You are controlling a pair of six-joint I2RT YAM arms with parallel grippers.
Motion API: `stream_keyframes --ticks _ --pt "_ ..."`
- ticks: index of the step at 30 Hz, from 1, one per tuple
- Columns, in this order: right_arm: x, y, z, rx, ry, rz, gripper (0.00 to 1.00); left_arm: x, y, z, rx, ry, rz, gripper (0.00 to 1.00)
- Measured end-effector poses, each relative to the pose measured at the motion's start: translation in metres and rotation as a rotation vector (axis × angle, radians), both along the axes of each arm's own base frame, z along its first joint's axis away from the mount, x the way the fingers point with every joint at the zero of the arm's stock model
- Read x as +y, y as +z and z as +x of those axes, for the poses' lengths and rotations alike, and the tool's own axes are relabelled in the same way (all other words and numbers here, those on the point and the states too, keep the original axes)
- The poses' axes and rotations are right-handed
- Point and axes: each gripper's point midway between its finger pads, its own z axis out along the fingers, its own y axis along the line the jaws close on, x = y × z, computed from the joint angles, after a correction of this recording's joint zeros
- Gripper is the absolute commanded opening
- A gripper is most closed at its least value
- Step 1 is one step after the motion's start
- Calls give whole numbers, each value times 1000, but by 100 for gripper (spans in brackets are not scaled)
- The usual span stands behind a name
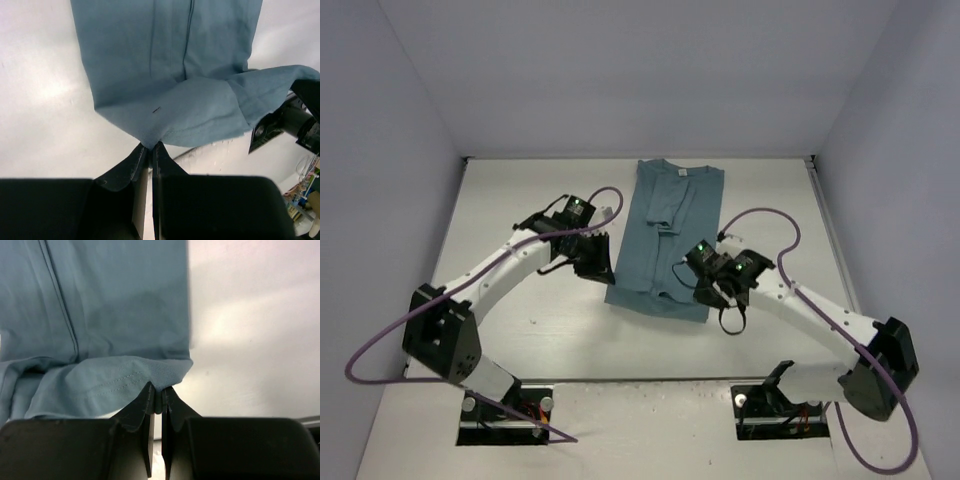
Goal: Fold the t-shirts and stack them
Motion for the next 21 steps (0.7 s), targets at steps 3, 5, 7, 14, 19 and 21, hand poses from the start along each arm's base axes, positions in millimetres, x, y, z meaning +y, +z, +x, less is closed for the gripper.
stream_keyframes --ticks 3,5,7,14,19,21 --pt "-10 5 29 -3 -7 -55 0 -6 -1 22 2 -4 2 0" --pt "-16 5 47 3 -2 -94 0 -11 -3 39 5 -9 -1 0" --pt "-19 2 66 11 6 -126 0 -18 -5 56 7 -14 -7 0" --pt "-32 -9 104 37 34 -190 0 -33 -20 97 12 -16 -13 0" --pt "-47 -16 115 55 36 -205 0 -36 -23 111 11 -13 -20 0" --pt "-52 -17 119 56 36 -206 0 -37 -23 117 7 -12 -24 0"
